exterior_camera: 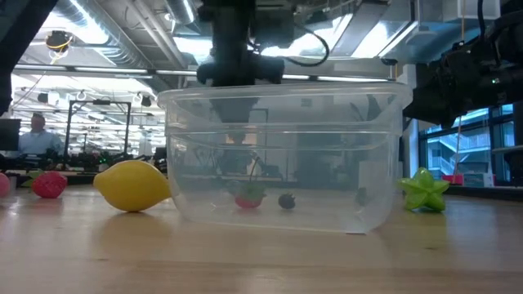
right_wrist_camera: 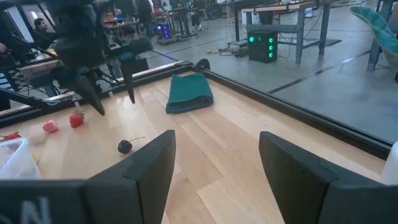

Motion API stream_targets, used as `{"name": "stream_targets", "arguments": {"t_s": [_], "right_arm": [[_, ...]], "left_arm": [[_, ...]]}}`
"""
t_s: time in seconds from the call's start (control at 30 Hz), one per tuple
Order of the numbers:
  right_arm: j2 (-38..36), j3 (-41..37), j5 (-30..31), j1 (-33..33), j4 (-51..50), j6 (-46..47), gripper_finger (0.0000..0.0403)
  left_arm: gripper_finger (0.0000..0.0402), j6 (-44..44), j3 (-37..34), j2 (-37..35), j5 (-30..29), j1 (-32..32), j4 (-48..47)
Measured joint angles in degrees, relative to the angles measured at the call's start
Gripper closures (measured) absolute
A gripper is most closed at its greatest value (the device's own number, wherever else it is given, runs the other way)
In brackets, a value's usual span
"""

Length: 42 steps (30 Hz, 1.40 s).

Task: Pick and placing Produce into tupperware
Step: Put the cherry into the transparent bin

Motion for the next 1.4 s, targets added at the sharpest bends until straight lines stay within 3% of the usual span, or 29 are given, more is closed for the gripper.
{"name": "stream_targets", "arguments": {"t_s": [0.53, 1.4], "right_arm": [[0.0, 0.0, 0.0, 0.0, 0.0, -0.1, 0.0169], [0.0, 0.0, 0.0, 0.0, 0.0, -0.1, 0.0169]], "left_arm": [[0.0169, 3.6, -10.5, 0.0, 0.8, -2.5, 14.7], [0.0168, 4.3, -17.1, 0.0, 0.3, -2.3, 21.9]]}}
